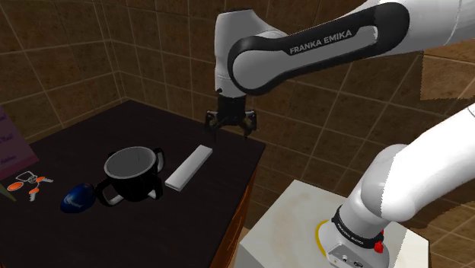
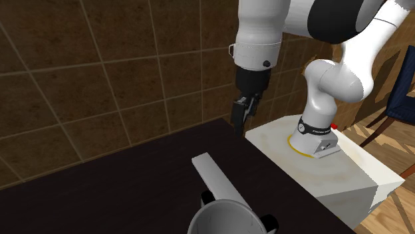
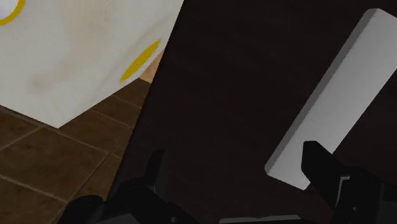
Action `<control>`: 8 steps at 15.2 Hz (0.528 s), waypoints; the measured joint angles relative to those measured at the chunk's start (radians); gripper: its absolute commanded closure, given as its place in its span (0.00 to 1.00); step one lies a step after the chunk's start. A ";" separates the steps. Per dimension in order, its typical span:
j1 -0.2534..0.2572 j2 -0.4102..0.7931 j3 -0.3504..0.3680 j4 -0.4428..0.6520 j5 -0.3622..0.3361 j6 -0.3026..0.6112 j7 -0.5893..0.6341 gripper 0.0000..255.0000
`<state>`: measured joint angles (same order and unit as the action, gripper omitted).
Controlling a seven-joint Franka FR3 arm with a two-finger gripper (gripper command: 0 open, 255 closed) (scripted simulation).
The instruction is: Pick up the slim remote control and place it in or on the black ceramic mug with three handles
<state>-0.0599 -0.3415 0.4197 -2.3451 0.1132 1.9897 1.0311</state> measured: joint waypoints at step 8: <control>-0.025 0.323 0.111 0.158 -0.120 0.157 0.374 0.00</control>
<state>-0.0845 -0.0181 0.5309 -2.1874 -0.0073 2.1464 1.4048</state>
